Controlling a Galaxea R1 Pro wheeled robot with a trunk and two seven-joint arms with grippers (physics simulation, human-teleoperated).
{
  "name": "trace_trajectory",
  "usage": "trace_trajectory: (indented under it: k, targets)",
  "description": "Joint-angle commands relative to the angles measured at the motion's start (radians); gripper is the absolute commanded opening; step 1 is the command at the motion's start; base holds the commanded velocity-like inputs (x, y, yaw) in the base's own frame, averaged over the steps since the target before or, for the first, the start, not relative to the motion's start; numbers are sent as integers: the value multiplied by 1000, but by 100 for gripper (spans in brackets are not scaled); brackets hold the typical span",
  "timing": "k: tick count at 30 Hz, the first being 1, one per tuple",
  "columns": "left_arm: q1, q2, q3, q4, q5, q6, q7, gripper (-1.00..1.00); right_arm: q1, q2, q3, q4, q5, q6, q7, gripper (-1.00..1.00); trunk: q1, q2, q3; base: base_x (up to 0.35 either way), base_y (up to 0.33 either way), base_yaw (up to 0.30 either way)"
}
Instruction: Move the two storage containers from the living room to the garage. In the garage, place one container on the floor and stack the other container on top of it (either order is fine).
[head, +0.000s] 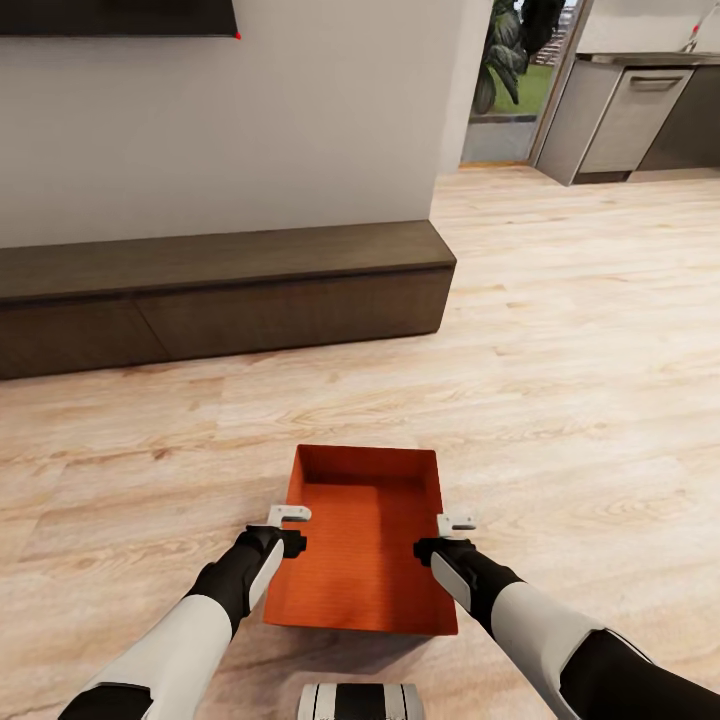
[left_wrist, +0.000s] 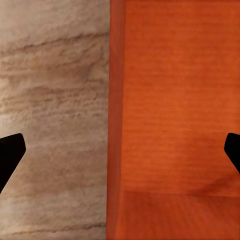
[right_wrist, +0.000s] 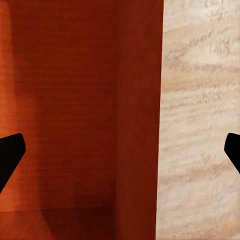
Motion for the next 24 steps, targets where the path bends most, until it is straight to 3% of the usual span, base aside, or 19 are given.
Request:
trace_trajectory:
  k: [1, 12, 24]
  targets:
    - [0, 0, -2, -2, -1, 6, 3, 100, -1, -1, 8, -2, -6, 6, -7, 100, 4, -7, -4, 0, 0, 0]
    - [0, 0, -2, -2, -1, 6, 4, 100, -1, -1, 8, -2, -6, 5, -7, 100, 46, -84, -38, 0, 0, 0]
    - [0, 0, -2, -1, -1, 6, 4, 100, -1, -4, 8, -2, -6, 6, -6, 100, 46, -84, -38, 0, 0, 0]
